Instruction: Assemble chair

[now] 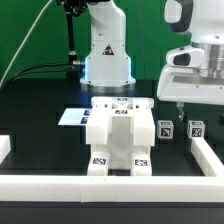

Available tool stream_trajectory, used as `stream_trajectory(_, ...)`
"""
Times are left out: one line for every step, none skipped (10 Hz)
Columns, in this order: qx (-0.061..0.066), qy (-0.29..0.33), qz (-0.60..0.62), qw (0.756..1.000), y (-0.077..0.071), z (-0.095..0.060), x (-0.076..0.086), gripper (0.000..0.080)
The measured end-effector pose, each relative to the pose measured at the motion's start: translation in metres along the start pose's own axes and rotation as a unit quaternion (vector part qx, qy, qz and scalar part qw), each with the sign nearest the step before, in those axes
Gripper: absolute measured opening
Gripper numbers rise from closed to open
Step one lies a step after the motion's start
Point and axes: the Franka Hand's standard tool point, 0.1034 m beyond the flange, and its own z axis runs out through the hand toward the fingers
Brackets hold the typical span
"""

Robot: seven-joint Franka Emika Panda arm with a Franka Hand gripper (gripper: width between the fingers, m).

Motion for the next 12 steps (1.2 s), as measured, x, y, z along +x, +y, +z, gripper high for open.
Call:
stream_trajectory(-0.001,0.000,-0.001,1.000,0.0001,0.0048,-0.0005,0.0649)
stream_trajectory(-0.001,0.001,-0.001,1.000,0.0002,0.0093,-0.0012,0.0649)
stream_trajectory(-0.002,0.001,-0.001,1.000,-0.0010,0.0116,-0.0028,0.0649)
stream_trajectory(-0.002,0.001,-0.001,1.000,-0.0007,0.0116,-0.0025,0.0525)
stream_trajectory(-0.002,0.001,-0.001,1.000,-0.0007,0.0116,-0.0026,0.0525)
stream_trajectory(-0.002,0.001,-0.001,1.000,-0.0007,0.0117,-0.0027,0.0385)
stream_trajectory(-0.002,0.001,-0.002,1.000,-0.0008,0.0116,-0.0025,0.0282)
stream_trajectory(-0.002,0.001,-0.002,1.000,-0.0008,0.0117,-0.0026,0.0282)
stream_trajectory(-0.002,0.001,-0.002,1.000,-0.0007,0.0117,-0.0026,0.0282)
stream_trajectory(-0.002,0.001,-0.002,1.000,-0.0007,0.0117,-0.0026,0.0282)
stream_trajectory(-0.002,0.001,-0.002,1.000,-0.0007,0.0117,-0.0026,0.0282)
stream_trajectory(-0.002,0.001,-0.002,1.000,-0.0007,0.0117,-0.0026,0.0282)
